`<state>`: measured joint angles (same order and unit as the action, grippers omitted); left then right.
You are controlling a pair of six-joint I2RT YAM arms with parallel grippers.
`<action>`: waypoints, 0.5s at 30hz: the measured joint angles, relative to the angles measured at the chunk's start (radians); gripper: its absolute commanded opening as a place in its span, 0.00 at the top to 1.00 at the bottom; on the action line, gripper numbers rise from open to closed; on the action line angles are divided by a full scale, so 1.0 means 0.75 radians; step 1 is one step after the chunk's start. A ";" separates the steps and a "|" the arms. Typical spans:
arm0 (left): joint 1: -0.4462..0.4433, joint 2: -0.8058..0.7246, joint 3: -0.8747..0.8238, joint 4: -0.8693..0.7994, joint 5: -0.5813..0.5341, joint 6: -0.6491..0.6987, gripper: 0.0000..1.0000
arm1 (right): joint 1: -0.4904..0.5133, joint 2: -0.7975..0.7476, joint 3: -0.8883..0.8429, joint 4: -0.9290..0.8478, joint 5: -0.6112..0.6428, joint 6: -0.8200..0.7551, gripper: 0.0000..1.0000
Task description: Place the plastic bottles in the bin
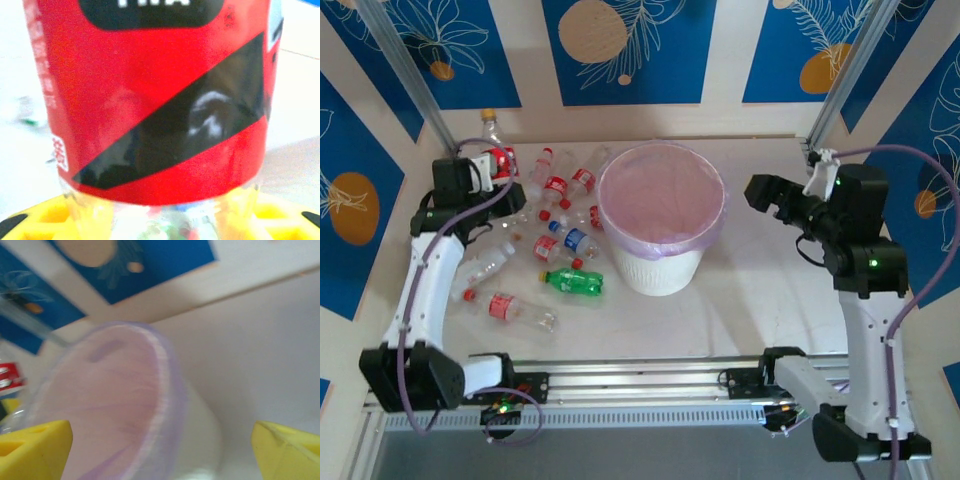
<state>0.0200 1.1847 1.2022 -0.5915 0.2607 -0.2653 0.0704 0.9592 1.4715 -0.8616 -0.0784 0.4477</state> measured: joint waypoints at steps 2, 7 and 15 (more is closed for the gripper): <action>-0.054 -0.074 -0.007 0.031 0.065 -0.036 0.61 | 0.153 0.059 0.111 0.000 0.012 0.001 0.08; -0.151 -0.199 -0.011 0.125 0.273 -0.093 0.64 | 0.539 0.262 0.375 0.022 0.068 -0.013 0.09; -0.205 -0.204 -0.034 0.183 0.549 -0.088 0.72 | 0.846 0.694 0.787 0.060 -0.088 -0.109 0.11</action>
<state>-0.1337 1.0317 1.1770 -0.4545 0.6724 -0.3313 0.7048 1.4796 2.0621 -0.8165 -0.1444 0.3656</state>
